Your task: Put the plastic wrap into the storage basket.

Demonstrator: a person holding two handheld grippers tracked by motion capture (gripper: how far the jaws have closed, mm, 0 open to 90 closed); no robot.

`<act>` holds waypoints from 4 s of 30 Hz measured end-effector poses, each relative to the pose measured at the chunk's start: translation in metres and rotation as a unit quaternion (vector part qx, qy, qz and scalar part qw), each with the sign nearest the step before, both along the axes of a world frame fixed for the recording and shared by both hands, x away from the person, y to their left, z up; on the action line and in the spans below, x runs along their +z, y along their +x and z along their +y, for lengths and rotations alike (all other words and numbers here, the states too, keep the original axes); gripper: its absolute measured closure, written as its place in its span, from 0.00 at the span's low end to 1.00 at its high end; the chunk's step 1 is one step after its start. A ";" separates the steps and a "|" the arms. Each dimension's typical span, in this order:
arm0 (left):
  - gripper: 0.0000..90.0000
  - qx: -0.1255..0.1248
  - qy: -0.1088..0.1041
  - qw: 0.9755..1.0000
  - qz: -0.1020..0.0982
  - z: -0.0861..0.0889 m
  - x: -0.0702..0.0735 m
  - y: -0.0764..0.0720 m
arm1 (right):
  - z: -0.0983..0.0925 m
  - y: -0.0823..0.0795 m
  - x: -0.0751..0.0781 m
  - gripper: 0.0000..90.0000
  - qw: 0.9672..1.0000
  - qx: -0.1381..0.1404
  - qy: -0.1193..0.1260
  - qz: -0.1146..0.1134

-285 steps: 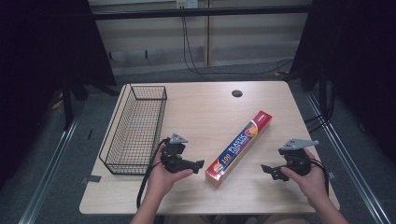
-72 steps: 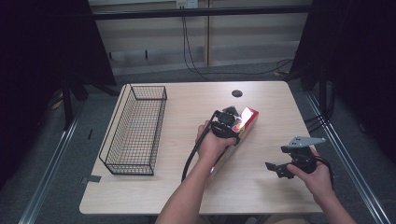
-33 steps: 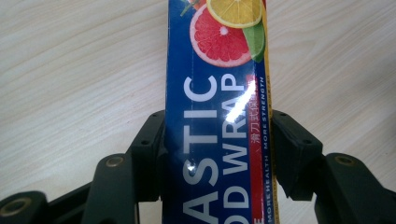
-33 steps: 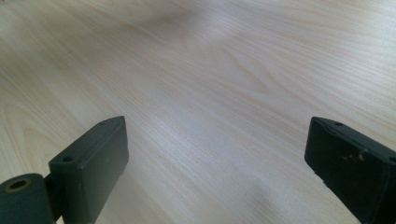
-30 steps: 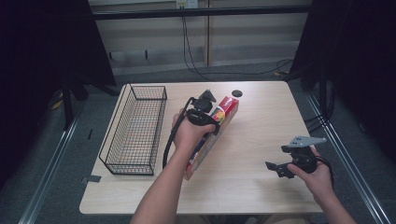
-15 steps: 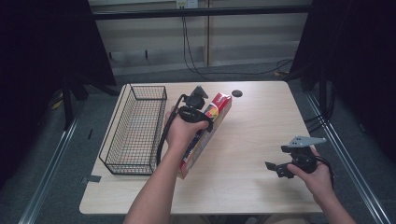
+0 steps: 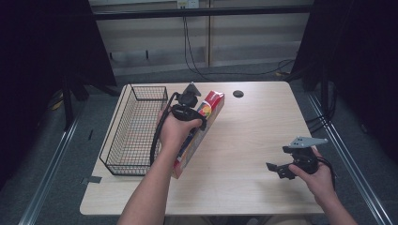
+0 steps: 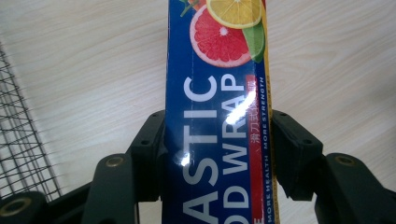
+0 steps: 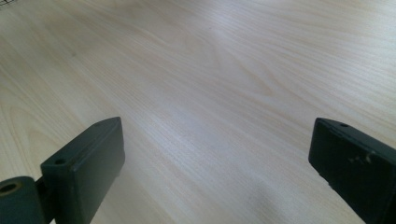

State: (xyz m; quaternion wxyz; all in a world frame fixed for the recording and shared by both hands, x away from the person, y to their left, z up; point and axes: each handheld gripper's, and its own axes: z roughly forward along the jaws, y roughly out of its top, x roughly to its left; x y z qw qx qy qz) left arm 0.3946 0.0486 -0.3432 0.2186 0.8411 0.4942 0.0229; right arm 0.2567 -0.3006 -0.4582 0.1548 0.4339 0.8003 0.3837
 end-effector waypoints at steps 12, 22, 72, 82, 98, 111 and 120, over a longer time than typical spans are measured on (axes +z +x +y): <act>0.49 0.023 0.003 1.000 -0.001 0.015 0.003 0.000 | 0.001 0.000 -0.001 0.03 1.000 0.001 -0.002 0.000; 0.49 0.036 0.005 0.999 -0.003 0.030 0.005 0.002 | 0.001 0.000 -0.001 0.03 1.000 0.002 -0.001 0.003; 0.49 0.112 0.015 0.994 0.004 0.088 0.014 0.004 | 0.001 0.000 0.000 0.03 1.000 0.006 -0.002 0.001; 0.49 0.131 0.014 0.991 0.003 0.100 0.012 0.003 | 0.001 0.000 0.000 0.03 1.000 0.006 -0.002 0.004; 0.49 0.155 0.010 0.988 0.007 0.114 0.008 0.003 | 0.000 0.000 0.000 0.03 1.000 0.001 -0.002 0.002; 0.49 0.178 0.009 0.984 0.010 0.127 0.002 0.002 | 0.000 0.000 0.000 0.03 1.000 0.000 -0.002 0.003; 0.49 0.189 0.010 0.982 0.009 0.133 -0.003 0.001 | 0.000 0.000 -0.001 0.03 1.000 -0.003 -0.003 0.003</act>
